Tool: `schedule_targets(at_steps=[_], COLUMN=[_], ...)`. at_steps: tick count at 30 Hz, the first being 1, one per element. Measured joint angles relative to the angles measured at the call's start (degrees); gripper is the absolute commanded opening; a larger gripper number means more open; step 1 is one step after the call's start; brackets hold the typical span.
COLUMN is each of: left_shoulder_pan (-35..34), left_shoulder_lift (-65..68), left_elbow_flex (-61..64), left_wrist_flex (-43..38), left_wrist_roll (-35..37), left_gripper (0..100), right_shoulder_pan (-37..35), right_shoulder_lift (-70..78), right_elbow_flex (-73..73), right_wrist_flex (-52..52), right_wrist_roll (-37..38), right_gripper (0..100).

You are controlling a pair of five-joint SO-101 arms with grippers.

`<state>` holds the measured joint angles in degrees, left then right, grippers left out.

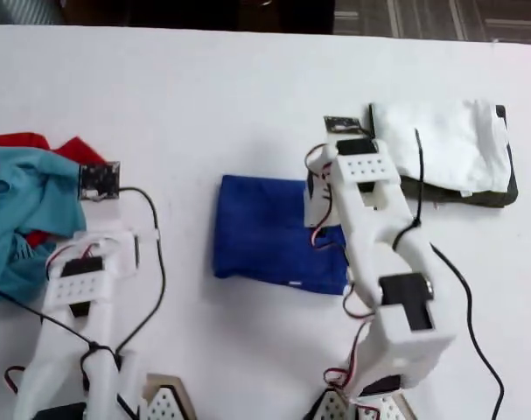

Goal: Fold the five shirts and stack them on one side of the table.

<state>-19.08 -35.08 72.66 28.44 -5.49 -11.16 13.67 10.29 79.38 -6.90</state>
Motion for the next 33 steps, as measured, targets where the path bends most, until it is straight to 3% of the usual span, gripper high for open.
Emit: schedule_targets(at_steps=[18, 26, 33], left_shoulder_pan=[0.1, 0.1, 0.0], left_shoulder_lift=[0.0, 0.0, 0.0], left_elbow_flex=[0.0, 0.0, 0.0], left_wrist_flex=[0.0, 0.0, 0.0], left_wrist_roll=[0.0, 0.0, 0.0], left_gripper=[3, 3, 3], right_shoulder_pan=[-0.3, -0.3, -0.2], right_shoulder_lift=[9.6, 16.1, 30.5], right_elbow_flex=[-3.5, -12.9, -31.3], right_wrist_flex=[0.4, 9.1, 20.5], right_wrist_roll=[-0.4, -0.4, 5.7], right_gripper=[30.8, 30.7, 14.9])
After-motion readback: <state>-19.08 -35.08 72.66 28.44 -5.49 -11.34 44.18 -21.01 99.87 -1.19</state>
